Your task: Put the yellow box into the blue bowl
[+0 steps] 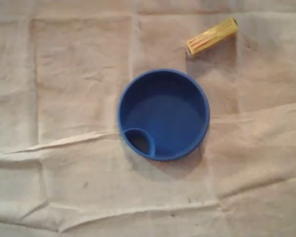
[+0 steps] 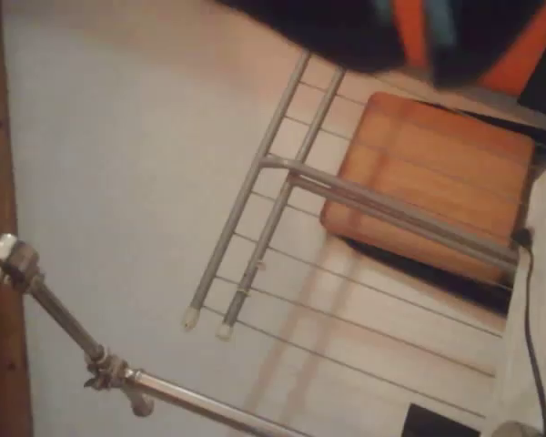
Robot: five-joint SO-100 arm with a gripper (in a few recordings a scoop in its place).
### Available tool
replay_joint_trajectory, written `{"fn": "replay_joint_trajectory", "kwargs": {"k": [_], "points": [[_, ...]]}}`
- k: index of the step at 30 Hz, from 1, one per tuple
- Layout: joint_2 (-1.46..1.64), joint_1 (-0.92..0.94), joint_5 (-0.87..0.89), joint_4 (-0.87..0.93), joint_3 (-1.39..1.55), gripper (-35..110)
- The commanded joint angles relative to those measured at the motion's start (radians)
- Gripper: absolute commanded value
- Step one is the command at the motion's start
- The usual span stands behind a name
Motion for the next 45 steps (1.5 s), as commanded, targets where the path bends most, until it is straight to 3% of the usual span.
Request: {"fn": "replay_joint_trajectory", "kwargs": {"k": [1,34,45], "points": [[0.044,0.006,-0.002,-0.005,0.051,0],[0.025,0.000,-0.005,-0.008,0.049,0],[-0.465,-0.002,-0.005,-0.006,0.044,0]]}}
